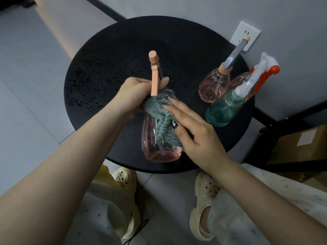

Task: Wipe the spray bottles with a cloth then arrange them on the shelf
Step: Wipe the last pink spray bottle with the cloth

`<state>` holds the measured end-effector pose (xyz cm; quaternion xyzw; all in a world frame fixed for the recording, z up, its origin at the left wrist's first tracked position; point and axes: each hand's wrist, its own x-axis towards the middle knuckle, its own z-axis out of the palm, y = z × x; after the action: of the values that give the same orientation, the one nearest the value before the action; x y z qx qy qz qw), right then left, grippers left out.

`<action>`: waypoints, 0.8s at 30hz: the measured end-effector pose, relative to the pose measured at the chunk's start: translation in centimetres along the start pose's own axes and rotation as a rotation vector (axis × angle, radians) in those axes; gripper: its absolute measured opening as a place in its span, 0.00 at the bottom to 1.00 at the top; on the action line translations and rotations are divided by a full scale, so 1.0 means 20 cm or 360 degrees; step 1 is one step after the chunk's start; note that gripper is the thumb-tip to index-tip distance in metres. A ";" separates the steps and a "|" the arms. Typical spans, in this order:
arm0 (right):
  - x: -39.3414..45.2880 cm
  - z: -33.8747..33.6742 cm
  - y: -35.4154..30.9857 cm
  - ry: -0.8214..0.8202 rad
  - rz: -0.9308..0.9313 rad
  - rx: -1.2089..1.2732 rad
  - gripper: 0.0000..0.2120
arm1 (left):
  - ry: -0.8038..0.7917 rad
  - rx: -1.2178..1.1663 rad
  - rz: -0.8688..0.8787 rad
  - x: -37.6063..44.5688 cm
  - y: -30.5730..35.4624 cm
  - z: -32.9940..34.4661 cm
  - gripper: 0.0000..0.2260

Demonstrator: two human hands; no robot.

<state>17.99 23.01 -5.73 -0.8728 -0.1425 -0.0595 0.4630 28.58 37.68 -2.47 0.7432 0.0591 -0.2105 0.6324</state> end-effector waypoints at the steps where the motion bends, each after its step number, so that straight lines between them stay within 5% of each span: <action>1: -0.01 0.01 0.00 -0.0034 -0.0053 -0.0067 0.20 | 0.0012 0.0002 -0.0002 0.00 0.00 -0.01 0.13; 9: -0.06 0.04 -0.02 -0.0370 -0.0893 -0.0813 0.15 | 0.0034 -0.0087 0.0000 0.00 0.03 -0.06 0.14; 12: -0.06 0.03 -0.01 -0.0433 -0.1002 -0.0884 0.15 | 0.0039 -0.0146 0.0014 0.01 0.04 -0.07 0.10; 24: 0.01 0.00 0.00 0.0004 0.0100 0.0148 0.19 | -0.0051 -0.0052 -0.0009 -0.01 0.01 -0.01 0.13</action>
<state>18.07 23.04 -5.65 -0.8542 -0.1171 -0.0394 0.5050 28.58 37.81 -2.19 0.7291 0.0545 -0.2232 0.6447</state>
